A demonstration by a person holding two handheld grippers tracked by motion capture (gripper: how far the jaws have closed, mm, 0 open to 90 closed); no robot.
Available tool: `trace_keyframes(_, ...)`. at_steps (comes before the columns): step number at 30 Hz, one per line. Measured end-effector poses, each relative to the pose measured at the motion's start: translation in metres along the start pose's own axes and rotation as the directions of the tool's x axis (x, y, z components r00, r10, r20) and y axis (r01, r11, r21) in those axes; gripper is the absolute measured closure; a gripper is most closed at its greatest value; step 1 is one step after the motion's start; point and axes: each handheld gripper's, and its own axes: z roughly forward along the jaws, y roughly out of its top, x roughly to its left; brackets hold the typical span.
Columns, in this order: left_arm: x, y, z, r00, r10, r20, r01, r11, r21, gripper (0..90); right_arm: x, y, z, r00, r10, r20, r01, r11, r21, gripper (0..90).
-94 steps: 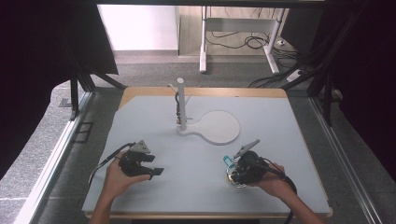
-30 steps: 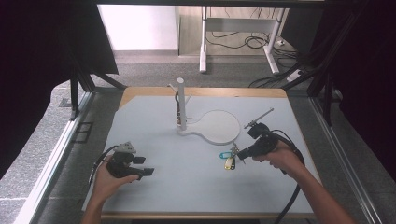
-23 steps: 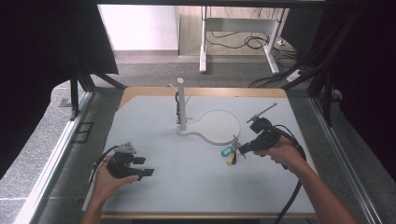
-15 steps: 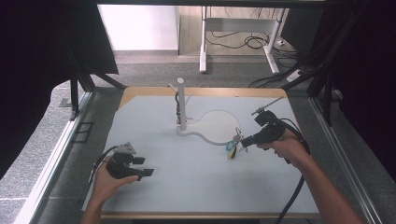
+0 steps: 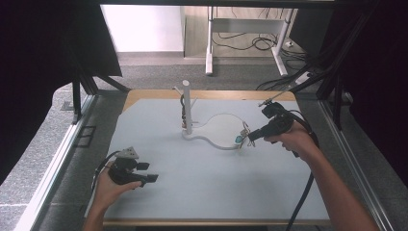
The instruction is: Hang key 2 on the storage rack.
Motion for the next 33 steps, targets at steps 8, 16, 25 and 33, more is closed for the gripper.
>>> trace_keyframes(8,0.000,0.000,0.000,1.0000,0.000,-0.001,0.000,1.0000,-0.001,33.9,-0.001,0.015,-0.005,0.9998,0.006,0.017,-0.006,1.000,0.006,86.9)
trace_keyframes(16,0.000,0.000,0.000,1.0000,0.001,-0.002,-0.001,1.0000,-0.002,33.9,0.000,0.031,-0.008,0.9998,0.001,0.020,-0.002,1.000,0.007,86.9)
trace_keyframes(25,0.001,-0.001,-0.001,1.0000,0.002,0.001,-0.002,1.0000,-0.005,33.9,0.004,0.046,-0.012,0.9997,-0.005,0.026,0.005,1.000,-0.001,86.9)
trace_keyframes(33,0.001,-0.001,-0.001,1.0000,0.003,0.002,-0.003,1.0000,-0.004,33.9,0.002,0.057,-0.014,0.9995,0.006,0.032,-0.005,1.000,-0.019,86.9)
